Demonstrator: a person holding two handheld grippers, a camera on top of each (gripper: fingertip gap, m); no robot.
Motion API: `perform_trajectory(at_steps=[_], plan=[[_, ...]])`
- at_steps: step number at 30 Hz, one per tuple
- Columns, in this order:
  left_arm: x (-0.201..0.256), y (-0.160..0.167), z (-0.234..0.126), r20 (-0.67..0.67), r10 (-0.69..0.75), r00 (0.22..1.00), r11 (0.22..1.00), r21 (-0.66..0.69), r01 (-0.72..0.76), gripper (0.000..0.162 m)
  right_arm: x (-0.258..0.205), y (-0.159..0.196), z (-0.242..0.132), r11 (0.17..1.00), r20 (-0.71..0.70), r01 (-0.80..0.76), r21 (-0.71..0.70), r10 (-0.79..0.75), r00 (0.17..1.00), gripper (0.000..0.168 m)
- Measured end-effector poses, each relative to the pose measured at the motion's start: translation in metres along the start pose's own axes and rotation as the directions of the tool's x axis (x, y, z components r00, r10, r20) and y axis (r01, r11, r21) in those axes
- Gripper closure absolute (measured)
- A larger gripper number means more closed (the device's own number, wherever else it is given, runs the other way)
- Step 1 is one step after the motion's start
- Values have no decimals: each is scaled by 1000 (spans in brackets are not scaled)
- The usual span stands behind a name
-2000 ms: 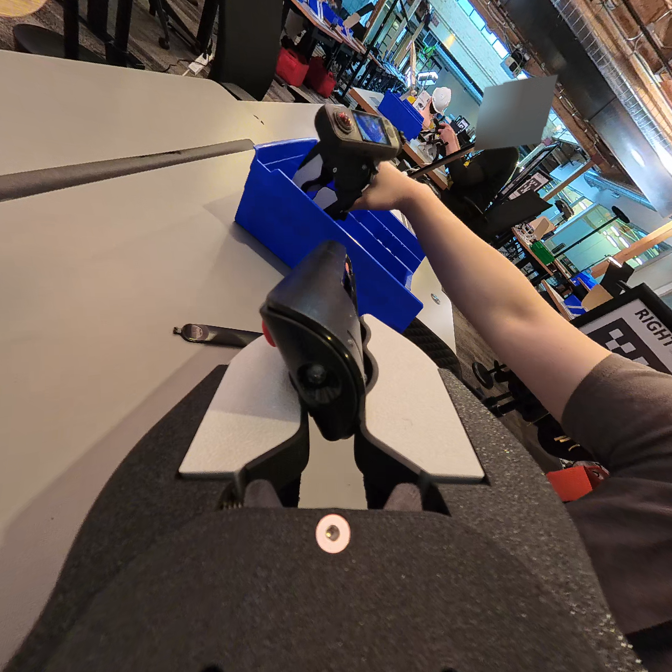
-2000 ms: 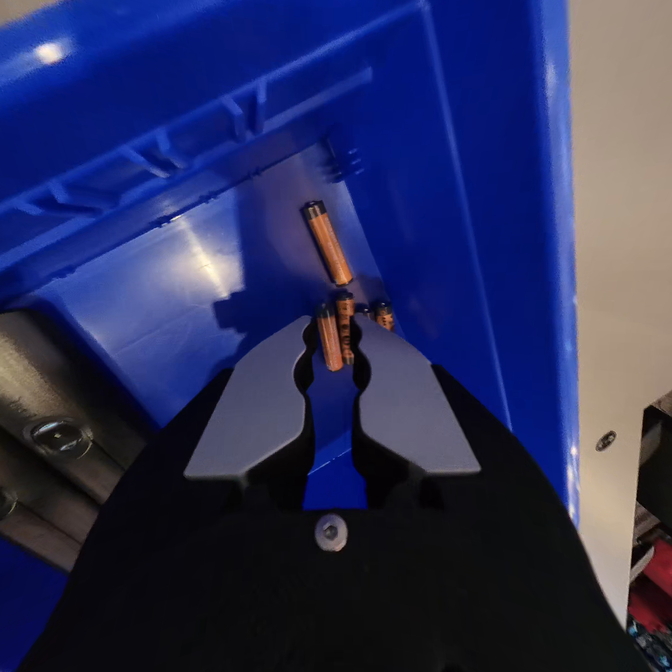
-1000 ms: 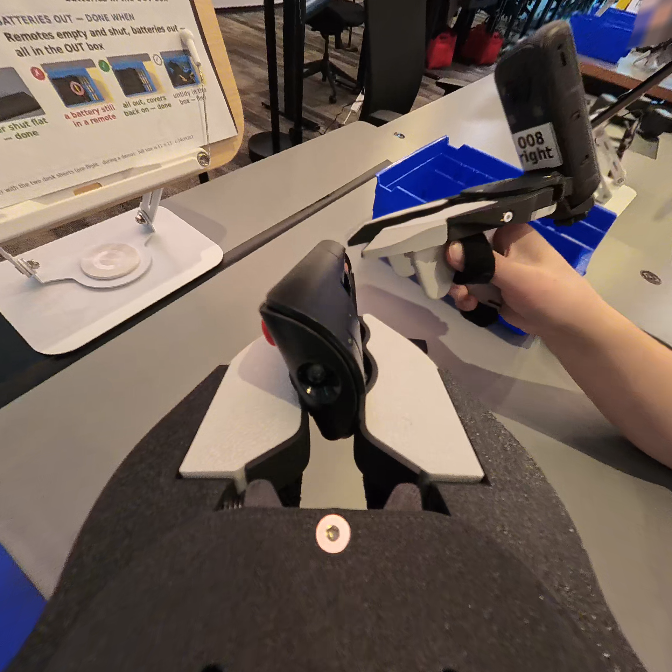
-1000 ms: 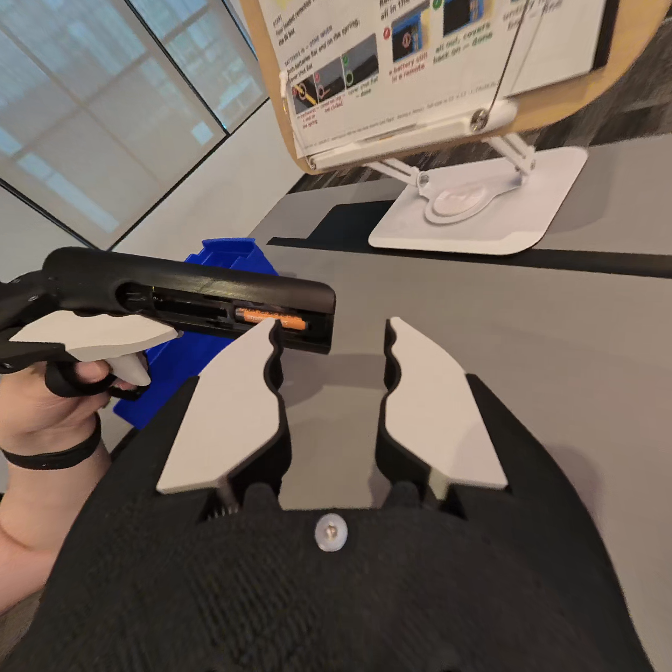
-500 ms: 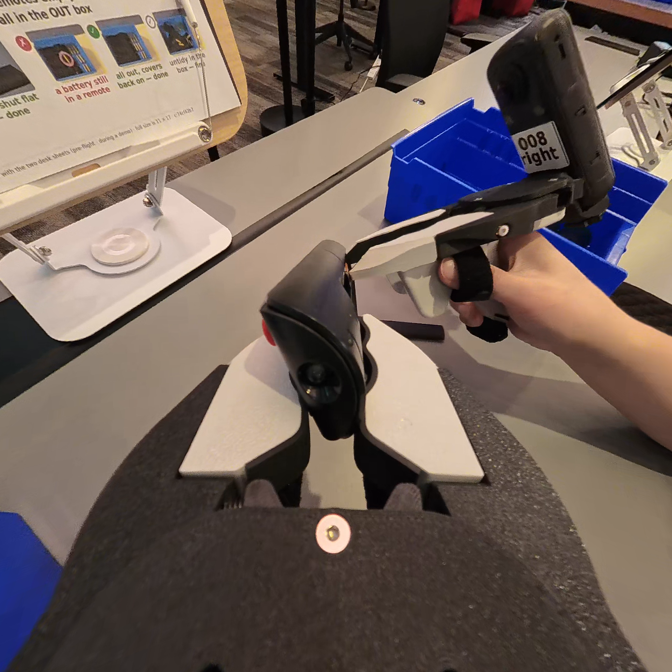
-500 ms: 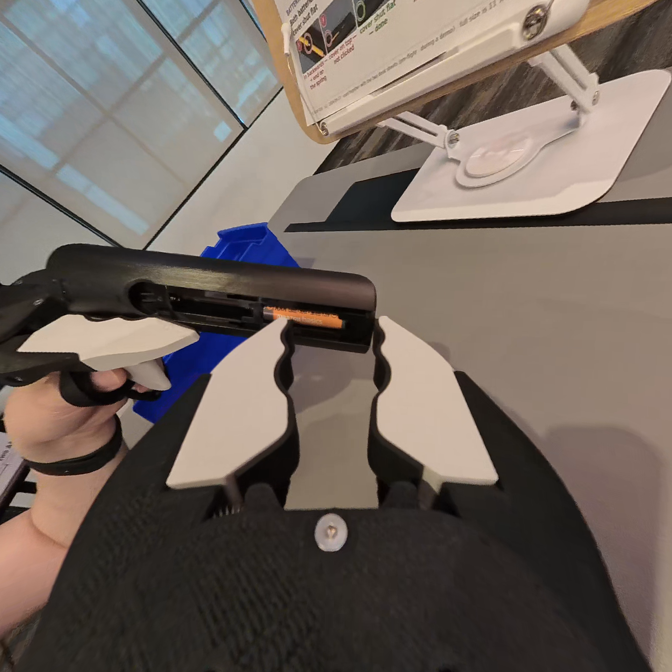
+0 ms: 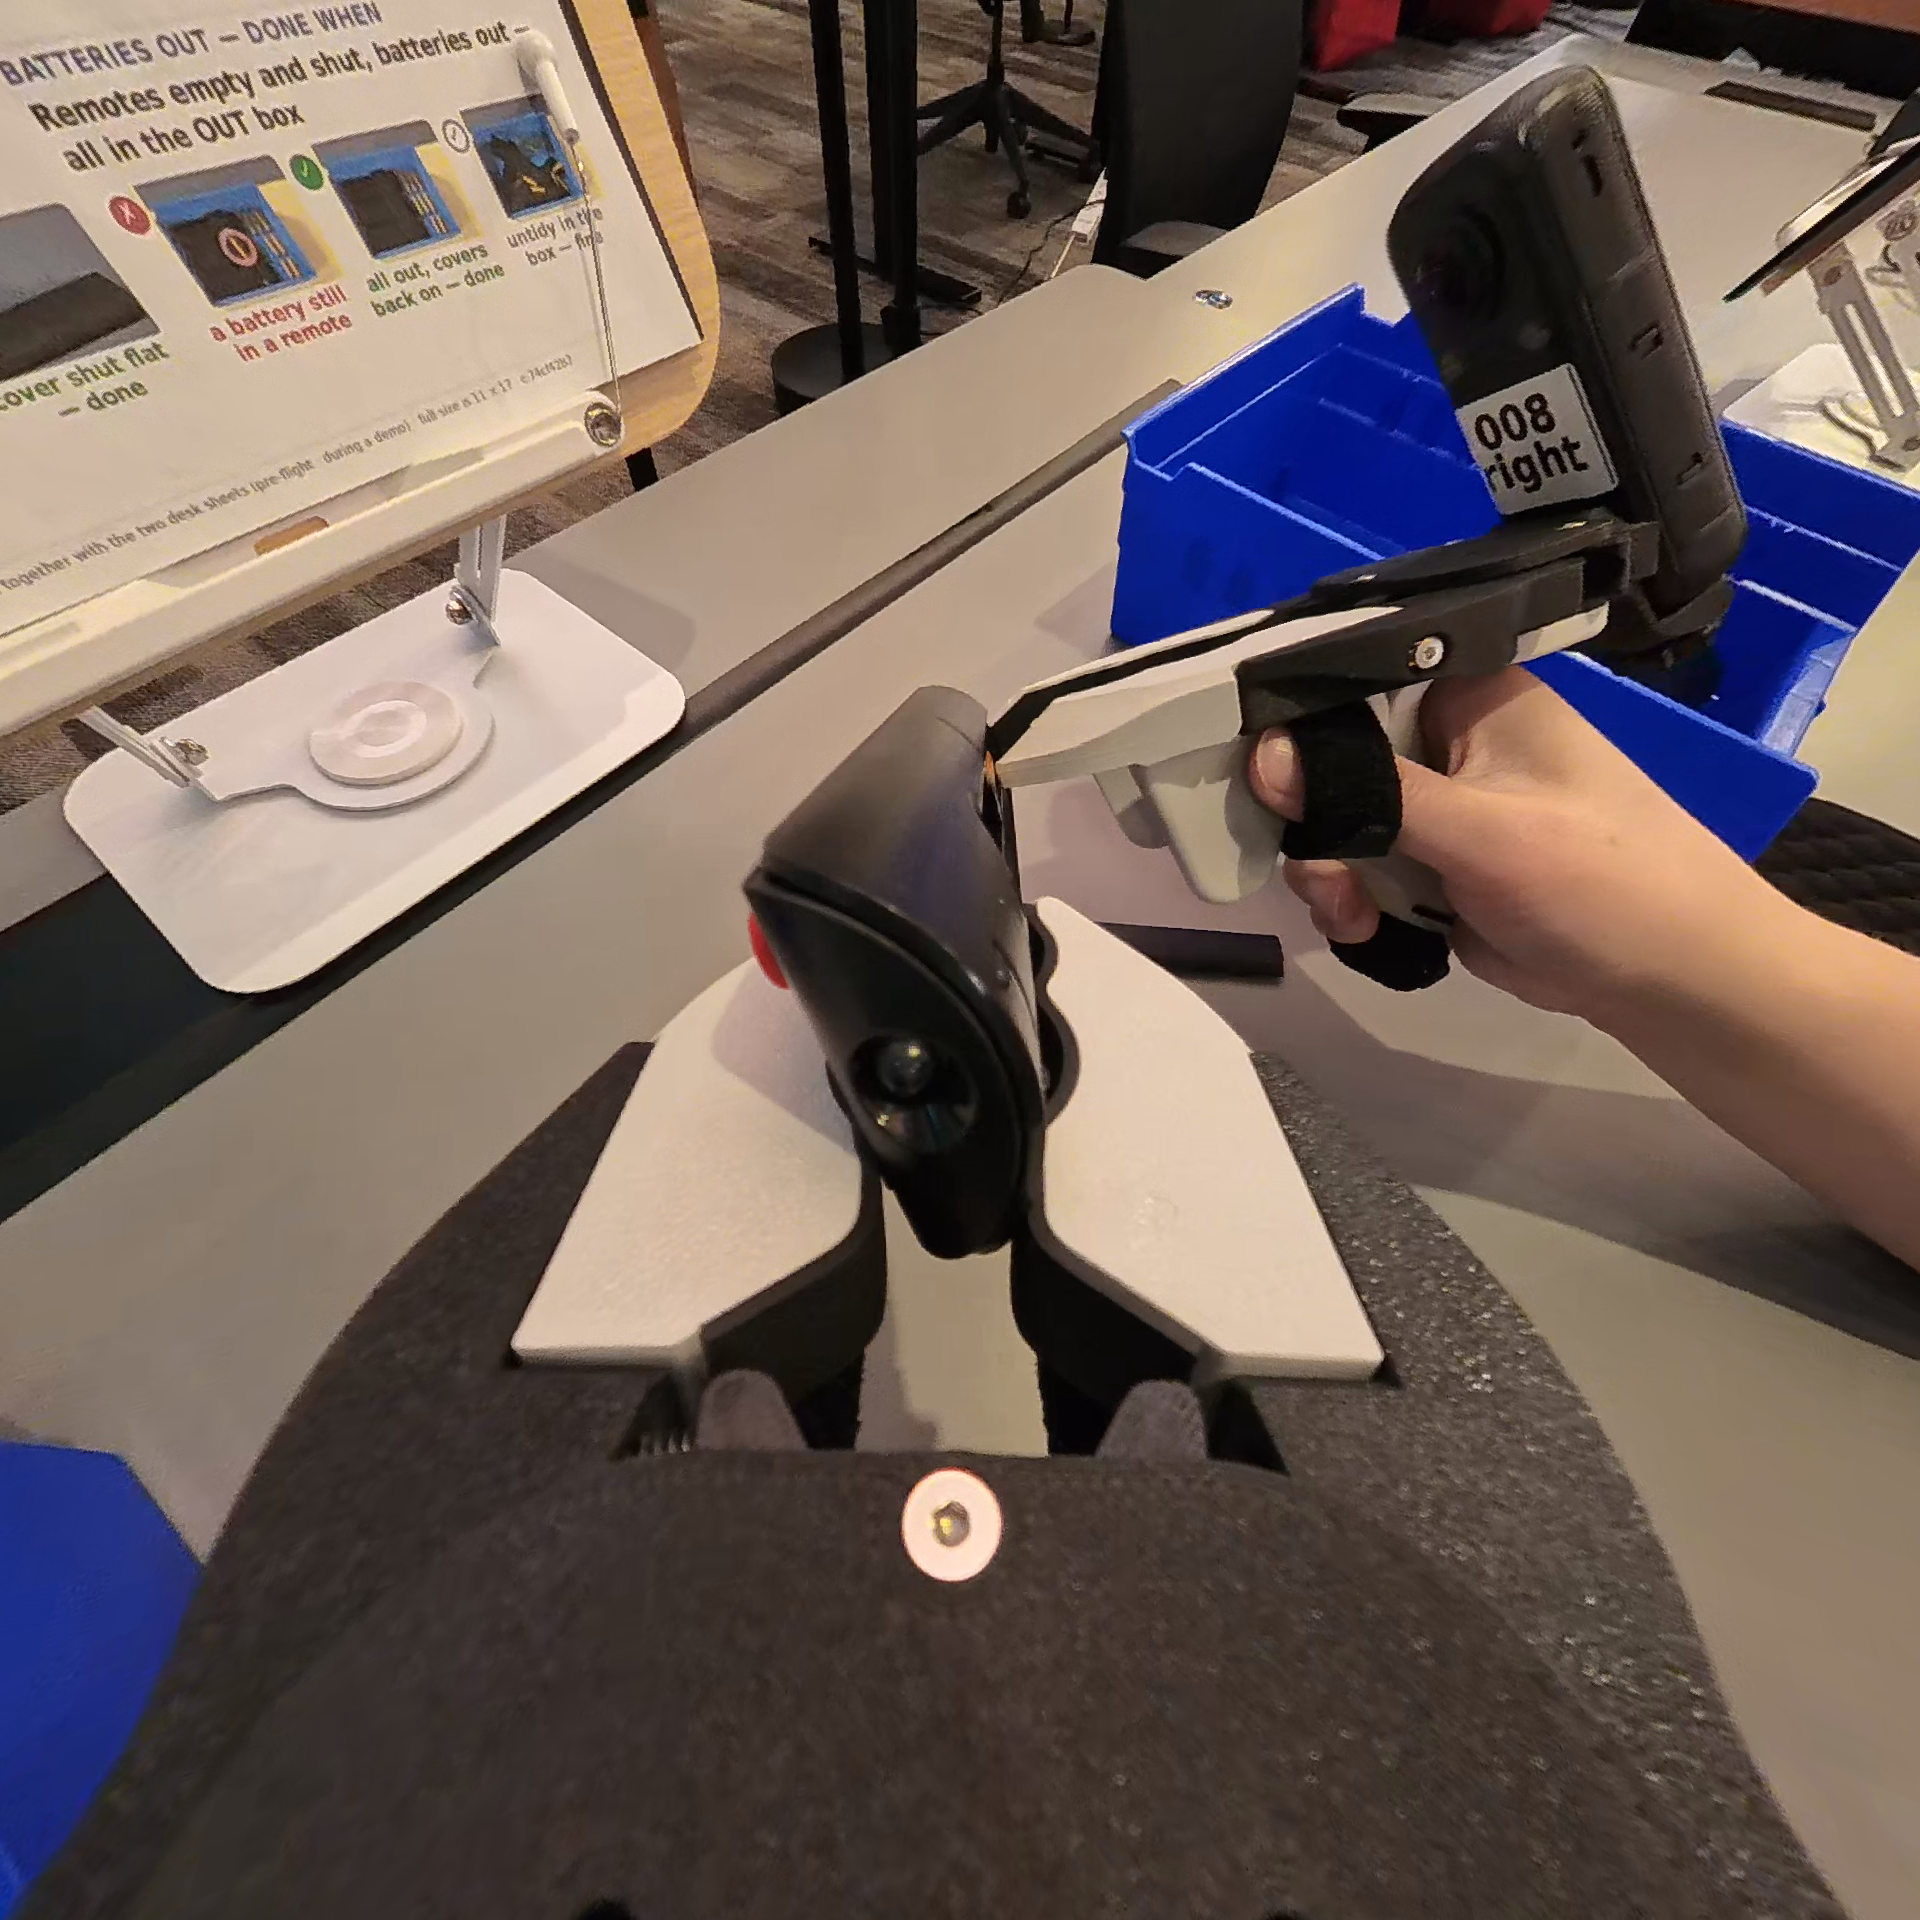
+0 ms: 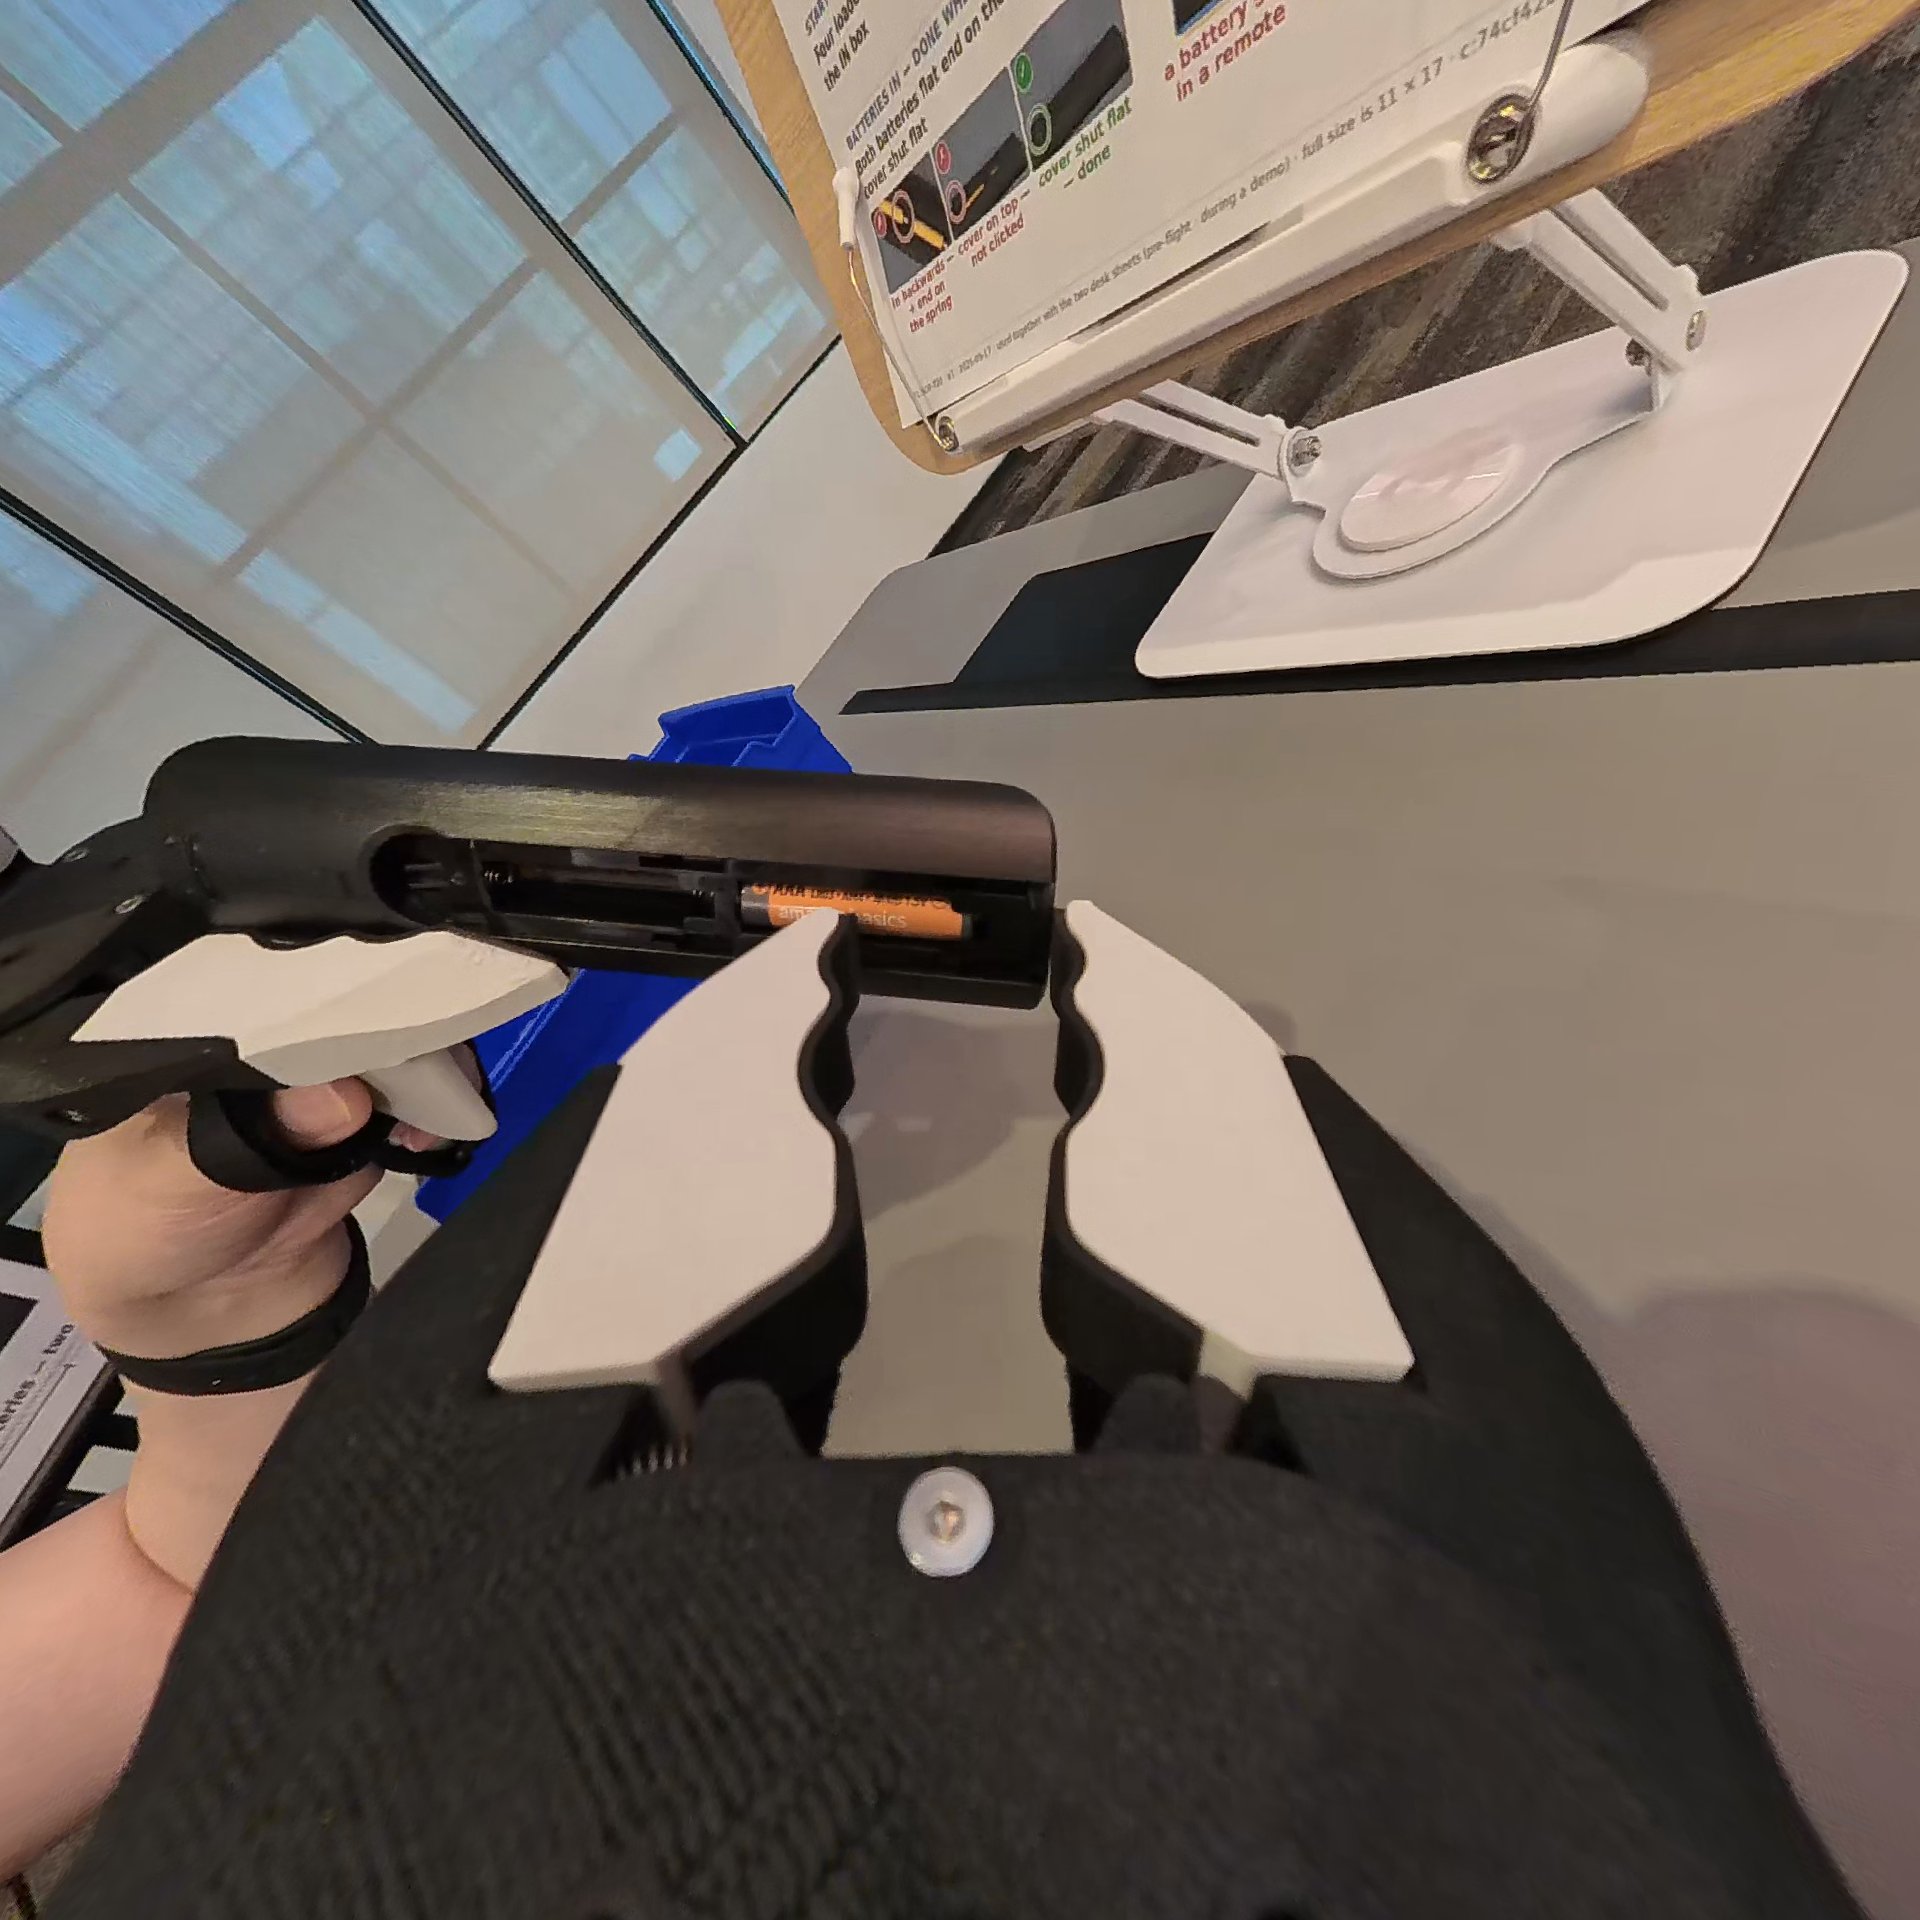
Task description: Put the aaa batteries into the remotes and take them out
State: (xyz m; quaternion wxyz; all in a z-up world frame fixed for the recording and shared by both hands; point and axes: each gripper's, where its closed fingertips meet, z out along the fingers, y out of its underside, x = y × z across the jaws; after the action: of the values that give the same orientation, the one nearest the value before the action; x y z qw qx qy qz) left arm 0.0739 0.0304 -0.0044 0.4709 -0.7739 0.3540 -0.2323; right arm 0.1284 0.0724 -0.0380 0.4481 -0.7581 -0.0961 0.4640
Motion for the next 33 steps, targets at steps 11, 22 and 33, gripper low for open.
perform_trajectory(at_steps=[11,22,33], plan=[[3,-7,-4,-5,3,1000,999,32,-3,139,-6,-6,-3,999,52,-11,37,9,999,131],[5,-10,-9,-43,-25,999,999,47,27,139,-13,-9,-6,999,90,5,48,-9,996,132],[11,-11,-8,-52,-20,998,998,54,23,139,-13,-13,-13,997,56,74,22,-75,996,134]])
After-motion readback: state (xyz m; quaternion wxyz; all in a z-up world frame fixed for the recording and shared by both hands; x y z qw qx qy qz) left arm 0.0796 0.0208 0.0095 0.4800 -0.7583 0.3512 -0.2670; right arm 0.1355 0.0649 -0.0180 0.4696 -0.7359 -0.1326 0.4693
